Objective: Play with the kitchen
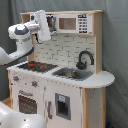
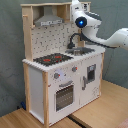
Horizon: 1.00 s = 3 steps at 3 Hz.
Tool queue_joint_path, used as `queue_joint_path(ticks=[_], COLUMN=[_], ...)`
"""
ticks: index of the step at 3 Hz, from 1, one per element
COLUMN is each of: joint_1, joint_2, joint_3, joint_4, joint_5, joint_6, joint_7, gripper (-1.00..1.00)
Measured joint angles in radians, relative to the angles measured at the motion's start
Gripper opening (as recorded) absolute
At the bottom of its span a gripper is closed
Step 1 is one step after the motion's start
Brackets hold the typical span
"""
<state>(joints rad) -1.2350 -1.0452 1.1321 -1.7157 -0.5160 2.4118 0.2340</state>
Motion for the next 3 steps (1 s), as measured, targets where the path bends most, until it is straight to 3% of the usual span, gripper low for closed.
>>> queue_joint_path(ticks=[2,3], joint_1=[-0.111,-0.073], joint_2=[0.010,0.011], joint_3=[0.085,0.025], joint_4=[0.142,0.196], joint_5=[0.000,0.000], joint_6=[0.021,-0.024], joint_7=[-0.011,-0.028], gripper=[1.00,1.00])
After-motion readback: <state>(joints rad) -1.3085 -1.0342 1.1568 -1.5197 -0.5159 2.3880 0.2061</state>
